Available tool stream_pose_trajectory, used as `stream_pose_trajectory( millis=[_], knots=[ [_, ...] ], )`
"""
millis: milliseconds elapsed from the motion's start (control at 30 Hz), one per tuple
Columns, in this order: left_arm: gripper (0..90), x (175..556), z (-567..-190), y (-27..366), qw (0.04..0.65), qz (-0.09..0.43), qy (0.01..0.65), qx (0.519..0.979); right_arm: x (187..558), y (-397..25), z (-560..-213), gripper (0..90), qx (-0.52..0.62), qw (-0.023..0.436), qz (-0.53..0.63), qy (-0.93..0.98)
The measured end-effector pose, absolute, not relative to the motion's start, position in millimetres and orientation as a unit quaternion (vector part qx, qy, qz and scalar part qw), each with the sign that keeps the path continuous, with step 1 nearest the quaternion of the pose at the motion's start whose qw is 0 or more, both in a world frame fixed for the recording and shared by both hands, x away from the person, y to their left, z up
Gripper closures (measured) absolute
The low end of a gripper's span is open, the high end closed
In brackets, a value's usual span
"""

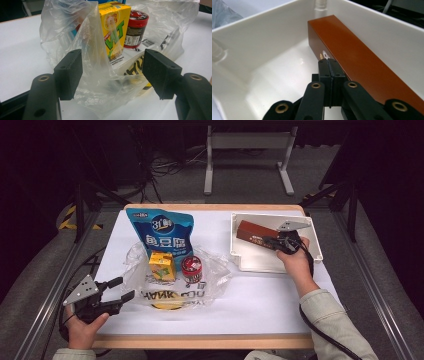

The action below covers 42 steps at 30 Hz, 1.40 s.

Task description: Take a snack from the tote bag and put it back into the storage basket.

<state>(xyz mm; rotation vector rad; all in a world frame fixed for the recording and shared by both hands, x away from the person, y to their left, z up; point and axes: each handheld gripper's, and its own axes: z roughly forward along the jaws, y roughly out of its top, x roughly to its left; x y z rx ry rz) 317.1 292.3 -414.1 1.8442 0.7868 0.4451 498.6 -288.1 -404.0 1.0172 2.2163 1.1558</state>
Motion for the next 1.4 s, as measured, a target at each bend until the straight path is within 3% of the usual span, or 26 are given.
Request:
stream_pose_trajectory(
  millis=[1400],
  knots=[
    [33.4, 314.8, -414.1, 294.6, 0.519, 0.187, 0.331, 0.765, 531.2, -303.6, -417.7, 89.7, 0.447, 0.236, 0.356, 0.786]
  ],
)
